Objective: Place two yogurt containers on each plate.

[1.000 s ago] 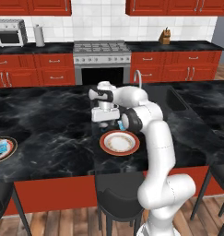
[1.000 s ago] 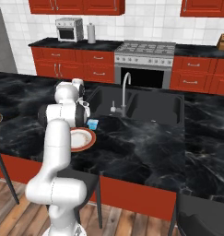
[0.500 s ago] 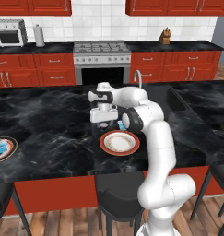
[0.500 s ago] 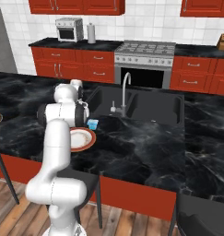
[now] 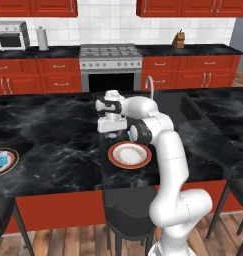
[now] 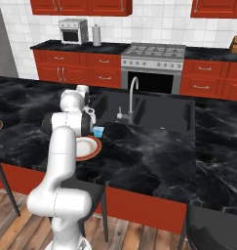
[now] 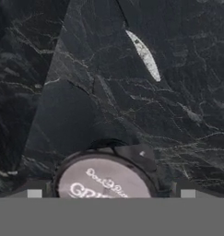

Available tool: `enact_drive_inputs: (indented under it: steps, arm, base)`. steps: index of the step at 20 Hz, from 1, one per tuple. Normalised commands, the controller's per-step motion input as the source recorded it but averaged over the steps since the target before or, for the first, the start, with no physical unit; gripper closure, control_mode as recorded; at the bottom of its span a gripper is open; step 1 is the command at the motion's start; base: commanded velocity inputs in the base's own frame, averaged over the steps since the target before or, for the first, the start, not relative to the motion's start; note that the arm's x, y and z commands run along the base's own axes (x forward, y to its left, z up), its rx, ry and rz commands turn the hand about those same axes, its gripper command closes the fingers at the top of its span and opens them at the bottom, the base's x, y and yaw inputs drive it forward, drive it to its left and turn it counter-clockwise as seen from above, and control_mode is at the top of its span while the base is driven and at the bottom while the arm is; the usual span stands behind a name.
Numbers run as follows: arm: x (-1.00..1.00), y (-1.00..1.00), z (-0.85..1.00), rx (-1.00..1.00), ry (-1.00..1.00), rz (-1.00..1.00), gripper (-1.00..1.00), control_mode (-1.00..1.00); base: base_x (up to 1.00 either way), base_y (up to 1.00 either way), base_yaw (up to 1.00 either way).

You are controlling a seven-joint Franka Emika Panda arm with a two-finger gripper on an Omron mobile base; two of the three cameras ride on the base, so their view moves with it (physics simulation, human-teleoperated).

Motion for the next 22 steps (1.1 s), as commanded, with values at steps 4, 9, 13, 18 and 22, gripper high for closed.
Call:
enact_drive_inputs:
  steps: [4, 9, 13, 18, 22]
  arm:
    - [-0.01, 0.0, -0.34, 0.0, 0.04, 0.0, -1.0, -1.0]
    - [0.0, 0.0, -0.11, 0.0, 0.0, 0.0, -1.0, -1.0]
    - [0.0, 0.0, 0.13, 0.03, 0.0, 0.0, -1.0, -1.0]
    - [-0.03, 0.0, 0.0, 0.01, 0.0, 0.02, -1.0, -1.0]
    - [0.0, 0.0, -0.28, 0.0, -0.01, 0.01, -1.0, -1.0]
  base:
    - [0.0, 0.0, 0.0]
    - [0.0, 0.0, 0.0]
    - [0.0, 0.0, 0.0]
    - [0.0, 0.0, 0.0]
    - [0.0, 0.0, 0.0]
